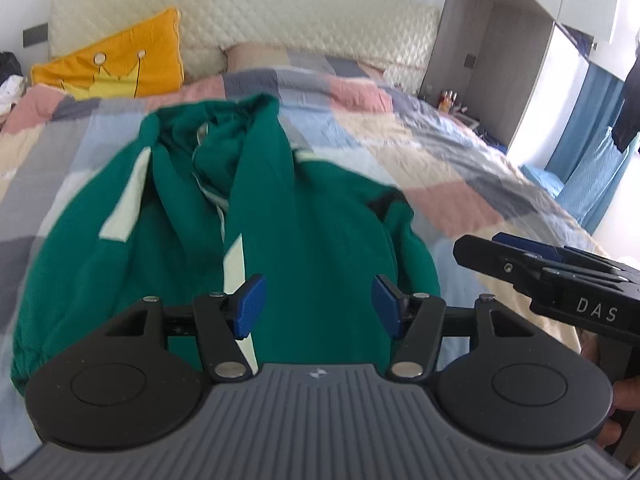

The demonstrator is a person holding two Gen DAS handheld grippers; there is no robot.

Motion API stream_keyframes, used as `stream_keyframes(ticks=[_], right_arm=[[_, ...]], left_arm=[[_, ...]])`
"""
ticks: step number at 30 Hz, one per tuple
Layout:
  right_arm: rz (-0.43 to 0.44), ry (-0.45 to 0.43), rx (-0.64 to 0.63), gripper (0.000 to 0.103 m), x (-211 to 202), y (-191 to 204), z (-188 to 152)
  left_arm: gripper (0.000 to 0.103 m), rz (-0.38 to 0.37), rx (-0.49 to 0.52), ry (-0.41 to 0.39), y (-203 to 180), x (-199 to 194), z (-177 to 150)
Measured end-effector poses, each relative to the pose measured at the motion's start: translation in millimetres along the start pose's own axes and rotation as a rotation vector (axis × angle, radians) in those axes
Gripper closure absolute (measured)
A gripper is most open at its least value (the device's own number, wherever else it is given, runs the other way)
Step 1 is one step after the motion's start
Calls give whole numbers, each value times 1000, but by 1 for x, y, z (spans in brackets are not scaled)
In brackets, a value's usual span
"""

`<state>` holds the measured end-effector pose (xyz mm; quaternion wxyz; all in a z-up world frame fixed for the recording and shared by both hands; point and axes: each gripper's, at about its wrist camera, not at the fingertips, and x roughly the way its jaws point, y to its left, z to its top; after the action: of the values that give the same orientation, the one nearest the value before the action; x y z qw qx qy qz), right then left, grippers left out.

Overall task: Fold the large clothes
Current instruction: 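Lay the hoodie flat on the bed with both grippers and release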

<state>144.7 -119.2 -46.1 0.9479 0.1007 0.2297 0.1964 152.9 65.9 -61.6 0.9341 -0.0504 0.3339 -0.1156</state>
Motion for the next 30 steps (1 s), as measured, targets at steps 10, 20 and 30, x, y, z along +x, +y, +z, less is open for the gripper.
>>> stream_keyframes(ticks=[10, 20, 30], right_arm=[[-6, 52, 62, 37, 20, -32, -28], [4, 75, 112, 37, 25, -44, -39], [2, 101, 126, 37, 30, -48, -40]], left_arm=[[34, 46, -31, 155, 25, 43, -12], [33, 83, 39, 311, 26, 85, -41], [79, 140, 144, 357, 11, 96, -52]])
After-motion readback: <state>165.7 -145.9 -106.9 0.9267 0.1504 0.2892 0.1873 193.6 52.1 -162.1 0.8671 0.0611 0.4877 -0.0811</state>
